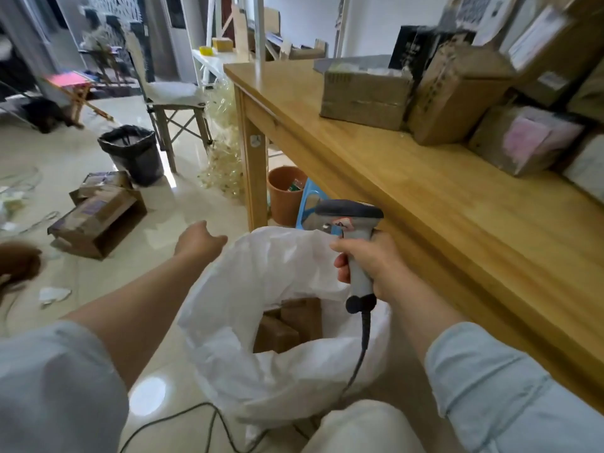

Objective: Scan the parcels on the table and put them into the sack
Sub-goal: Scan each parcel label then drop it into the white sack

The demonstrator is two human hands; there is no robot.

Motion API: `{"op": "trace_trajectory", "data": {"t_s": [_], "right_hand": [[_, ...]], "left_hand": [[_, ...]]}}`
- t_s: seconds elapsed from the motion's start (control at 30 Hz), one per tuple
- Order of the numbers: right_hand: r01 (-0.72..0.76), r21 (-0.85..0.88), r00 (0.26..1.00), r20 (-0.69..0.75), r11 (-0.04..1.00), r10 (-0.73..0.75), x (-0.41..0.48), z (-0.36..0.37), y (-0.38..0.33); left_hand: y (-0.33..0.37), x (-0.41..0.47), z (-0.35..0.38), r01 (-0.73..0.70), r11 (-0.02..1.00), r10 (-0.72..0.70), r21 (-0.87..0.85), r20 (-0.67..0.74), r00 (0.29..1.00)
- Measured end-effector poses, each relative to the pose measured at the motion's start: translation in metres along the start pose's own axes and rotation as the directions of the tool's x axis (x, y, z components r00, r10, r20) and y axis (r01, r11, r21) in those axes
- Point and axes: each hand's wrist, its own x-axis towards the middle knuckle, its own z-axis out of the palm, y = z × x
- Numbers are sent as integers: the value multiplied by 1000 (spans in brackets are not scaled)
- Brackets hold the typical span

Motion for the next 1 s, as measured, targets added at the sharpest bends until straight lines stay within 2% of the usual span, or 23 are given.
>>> {"op": "trace_trajectory", "data": {"t_s": [0.1, 0.23, 0.4, 0.57, 0.67, 0.77, 0.9, 1.0], "right_hand": [[-18, 131, 1000, -5, 991, 19, -17, -8, -18], [-52, 302, 998, -5, 952, 56, -38, -32, -45], [11, 453, 997, -72, 892, 24, -48, -66, -89], [49, 514, 995, -96, 857, 0, -32, -87, -123], [88, 495, 992, -125, 864, -29, -12, -94, -139], [127, 469, 987, -149, 874, -63, 12, -102, -150], [138, 440, 985, -152, 887, -77, 39, -111, -157], [145, 417, 984, -154, 897, -87, 48, -114, -159]], "left_hand": [[42, -17, -4, -99, 992, 101, -84, 25, 995], [99, -40, -10, -203, 974, 206, -105, 23, 978], [168, -52, -19, -347, 927, 352, -145, 7, 936], [231, -45, -14, -499, 865, 501, -53, 29, 865], [269, -26, -2, -632, 762, 634, 143, 36, 772], [307, -2, 16, -727, 621, 733, 293, 109, 671], [346, 27, 45, -789, 441, 785, 429, 241, 570], [359, 35, 59, -810, 358, 773, 465, 339, 536]]}}
